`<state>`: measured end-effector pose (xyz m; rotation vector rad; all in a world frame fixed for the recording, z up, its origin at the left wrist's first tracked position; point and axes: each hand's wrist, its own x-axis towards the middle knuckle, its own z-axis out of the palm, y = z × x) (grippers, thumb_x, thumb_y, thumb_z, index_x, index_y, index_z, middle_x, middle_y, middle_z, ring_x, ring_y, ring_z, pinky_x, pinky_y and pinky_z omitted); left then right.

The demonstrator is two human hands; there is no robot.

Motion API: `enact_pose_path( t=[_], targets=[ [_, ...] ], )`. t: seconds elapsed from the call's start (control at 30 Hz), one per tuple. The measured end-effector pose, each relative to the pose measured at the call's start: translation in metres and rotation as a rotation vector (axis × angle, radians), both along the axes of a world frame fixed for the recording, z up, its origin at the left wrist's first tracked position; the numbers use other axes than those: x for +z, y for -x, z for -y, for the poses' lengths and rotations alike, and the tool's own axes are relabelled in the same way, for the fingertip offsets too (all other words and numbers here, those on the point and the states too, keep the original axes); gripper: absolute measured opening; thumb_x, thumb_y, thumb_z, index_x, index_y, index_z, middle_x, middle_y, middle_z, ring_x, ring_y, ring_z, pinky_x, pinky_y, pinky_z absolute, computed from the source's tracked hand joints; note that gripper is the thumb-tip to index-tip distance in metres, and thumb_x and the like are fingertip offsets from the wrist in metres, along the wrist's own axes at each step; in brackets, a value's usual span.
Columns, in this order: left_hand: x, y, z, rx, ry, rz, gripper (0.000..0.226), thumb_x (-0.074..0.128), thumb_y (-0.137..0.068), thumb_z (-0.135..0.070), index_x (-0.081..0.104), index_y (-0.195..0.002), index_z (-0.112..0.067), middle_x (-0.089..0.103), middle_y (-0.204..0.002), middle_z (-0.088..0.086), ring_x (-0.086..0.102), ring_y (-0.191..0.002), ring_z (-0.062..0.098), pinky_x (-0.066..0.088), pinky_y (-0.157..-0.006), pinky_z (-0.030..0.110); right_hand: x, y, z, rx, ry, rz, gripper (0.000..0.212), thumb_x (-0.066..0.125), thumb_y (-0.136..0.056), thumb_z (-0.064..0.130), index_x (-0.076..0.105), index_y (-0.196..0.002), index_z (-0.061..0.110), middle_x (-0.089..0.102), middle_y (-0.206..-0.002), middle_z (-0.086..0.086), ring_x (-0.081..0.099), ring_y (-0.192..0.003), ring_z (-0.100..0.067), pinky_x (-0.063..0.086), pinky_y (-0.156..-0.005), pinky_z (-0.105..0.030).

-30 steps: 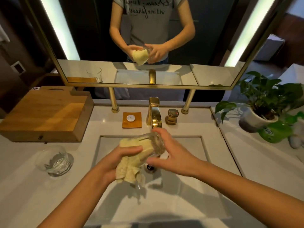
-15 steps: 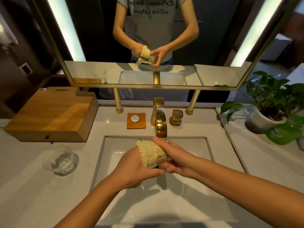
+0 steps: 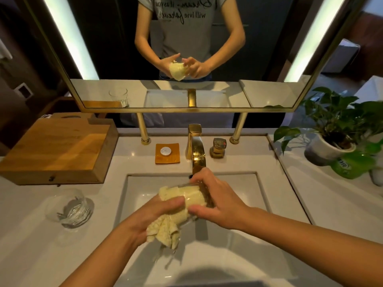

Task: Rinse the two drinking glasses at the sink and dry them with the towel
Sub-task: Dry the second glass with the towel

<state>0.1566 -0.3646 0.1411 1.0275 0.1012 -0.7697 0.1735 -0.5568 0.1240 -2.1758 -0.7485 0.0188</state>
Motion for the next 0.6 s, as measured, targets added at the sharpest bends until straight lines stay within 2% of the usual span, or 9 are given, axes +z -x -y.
enact_pose_path(
  t=[0.1, 0.17, 0.27, 0.33, 0.37, 0.43, 0.5, 0.53, 0.6],
  targets=[
    [0.004, -0.001, 0.006, -0.072, -0.585, 0.587, 0.049, 0.081, -0.062, -0.030, 0.066, -0.108, -0.021, 0.073, -0.098, 0.001, 0.068, -0.089, 0.013, 0.057, -0.073, 0.028, 0.005, 0.002, -0.013, -0.185, -0.347, -0.516, 0.034, 0.055, -0.091, 0.050, 0.041, -0.108, 0.025, 0.053, -0.087, 0.003, 0.054, -0.057, 0.002, 0.039, -0.045, -0.014],
    [0.001, 0.000, 0.009, -0.114, -0.944, 0.980, 0.050, 0.063, -0.066, -0.048, 0.064, -0.112, -0.027, 0.069, -0.109, -0.008, 0.061, -0.098, 0.008, 0.051, -0.084, 0.024, 0.013, -0.003, -0.016, -0.262, -0.508, -0.917, 0.035, 0.047, -0.097, 0.049, 0.043, -0.107, 0.016, 0.054, -0.069, -0.001, 0.046, -0.040, -0.004, 0.030, -0.033, -0.014],
    [-0.002, -0.001, 0.010, -0.069, -0.984, 1.111, 0.047, 0.061, -0.071, -0.050, 0.063, -0.115, -0.030, 0.068, -0.108, -0.012, 0.060, -0.097, 0.004, 0.050, -0.083, 0.022, 0.028, -0.012, -0.009, -0.200, -0.460, -1.133, 0.048, 0.046, -0.094, 0.054, 0.045, -0.116, 0.011, 0.057, -0.062, -0.003, 0.045, -0.043, -0.010, 0.032, -0.032, -0.014],
    [0.007, -0.004, 0.010, 0.025, -0.806, 0.894, 0.034, 0.073, -0.073, -0.035, 0.062, -0.106, -0.034, 0.072, -0.088, -0.017, 0.065, -0.082, -0.002, 0.054, -0.070, 0.020, 0.033, -0.014, -0.008, -0.150, -0.383, -1.037, 0.057, 0.047, -0.089, 0.059, 0.042, -0.123, 0.013, 0.061, -0.077, -0.004, 0.054, -0.053, -0.013, 0.044, -0.040, -0.018],
    [0.012, -0.007, 0.009, 0.043, -0.648, 0.682, 0.034, 0.076, -0.072, -0.026, 0.062, -0.103, -0.032, 0.073, -0.081, -0.016, 0.067, -0.074, -0.002, 0.054, -0.064, 0.018, 0.033, -0.013, -0.009, -0.132, -0.317, -0.889, 0.060, 0.049, -0.085, 0.062, 0.039, -0.125, 0.018, 0.062, -0.091, -0.003, 0.060, -0.063, -0.015, 0.050, -0.048, -0.022],
    [0.014, -0.017, 0.004, 0.043, -0.149, 0.145, 0.044, 0.083, -0.060, -0.014, 0.069, -0.102, -0.017, 0.076, -0.084, -0.001, 0.072, -0.073, 0.011, 0.058, -0.062, 0.025, 0.027, -0.014, -0.006, -0.079, -0.068, -0.346, 0.066, 0.053, -0.081, 0.069, 0.031, -0.129, 0.031, 0.052, -0.119, 0.003, 0.061, -0.089, -0.015, 0.056, -0.067, -0.029],
    [0.014, -0.017, -0.001, -0.006, 0.229, -0.226, 0.057, 0.092, -0.047, -0.015, 0.073, -0.099, -0.003, 0.073, -0.087, 0.017, 0.072, -0.072, 0.028, 0.060, -0.061, 0.033, 0.017, -0.019, 0.002, 0.080, 0.093, 0.169, 0.067, 0.049, -0.080, 0.072, 0.030, -0.130, 0.031, 0.044, -0.123, 0.007, 0.057, -0.090, -0.013, 0.053, -0.067, -0.028],
    [0.014, -0.014, 0.000, -0.019, 0.280, -0.266, 0.059, 0.094, -0.044, -0.020, 0.074, -0.096, -0.001, 0.072, -0.087, 0.021, 0.072, -0.071, 0.031, 0.060, -0.061, 0.035, 0.012, -0.021, 0.006, 0.144, 0.096, 0.293, 0.065, 0.046, -0.082, 0.072, 0.033, -0.127, 0.027, 0.043, -0.118, 0.006, 0.055, -0.084, -0.013, 0.052, -0.062, -0.027],
    [0.017, -0.011, 0.000, -0.050, 0.162, -0.158, 0.059, 0.095, -0.038, -0.027, 0.076, -0.089, -0.005, 0.072, -0.085, 0.018, 0.072, -0.070, 0.028, 0.059, -0.060, 0.032, 0.004, -0.018, 0.008, 0.153, 0.029, 0.269, 0.061, 0.049, -0.081, 0.071, 0.036, -0.119, 0.025, 0.043, -0.110, 0.004, 0.054, -0.078, -0.014, 0.049, -0.057, -0.026]
  ],
)
